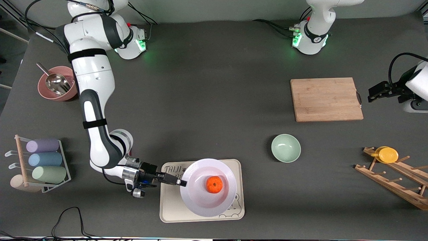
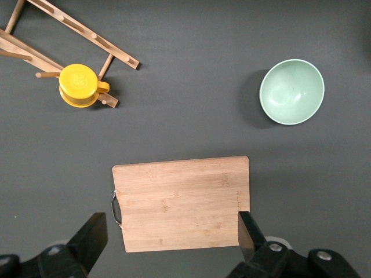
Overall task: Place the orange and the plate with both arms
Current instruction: 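Slide the plate with the right gripper onto the bear tray, then open the right gripper and release the plate rim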
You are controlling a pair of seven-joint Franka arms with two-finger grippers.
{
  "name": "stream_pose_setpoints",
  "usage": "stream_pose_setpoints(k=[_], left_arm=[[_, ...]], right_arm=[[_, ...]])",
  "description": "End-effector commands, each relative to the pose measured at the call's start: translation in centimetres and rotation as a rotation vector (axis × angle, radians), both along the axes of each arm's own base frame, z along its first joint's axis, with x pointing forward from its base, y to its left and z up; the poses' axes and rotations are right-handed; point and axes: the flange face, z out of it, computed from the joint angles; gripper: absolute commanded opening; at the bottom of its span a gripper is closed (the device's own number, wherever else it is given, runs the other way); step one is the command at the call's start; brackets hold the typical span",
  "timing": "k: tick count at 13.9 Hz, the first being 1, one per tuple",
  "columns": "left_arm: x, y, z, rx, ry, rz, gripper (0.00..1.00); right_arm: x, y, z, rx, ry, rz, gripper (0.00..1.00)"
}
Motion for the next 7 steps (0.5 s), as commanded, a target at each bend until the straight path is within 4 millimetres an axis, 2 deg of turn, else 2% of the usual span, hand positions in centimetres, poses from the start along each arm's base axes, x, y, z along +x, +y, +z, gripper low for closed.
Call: stream_pose_setpoints(k=[1, 4, 7], left_arm=[[0.3, 2.3, 0.7, -0.089, -0.021, 0.052, 1.00], [0.5, 2.1, 0.2, -0.090, -0.008, 0.055, 1.00], [1.0, 2.3, 0.2, -0.102, -0.034, 0.050, 1.00]], right_arm=[[0.1, 0.1, -2.7, -0.028, -0.049, 0.034, 0.00], [-0.8, -0.5, -6.9, -0.051, -0.060, 0.043, 0.00], [-1.4, -0.8, -9.0, -0.061, -0.077, 0.048, 0.00]])
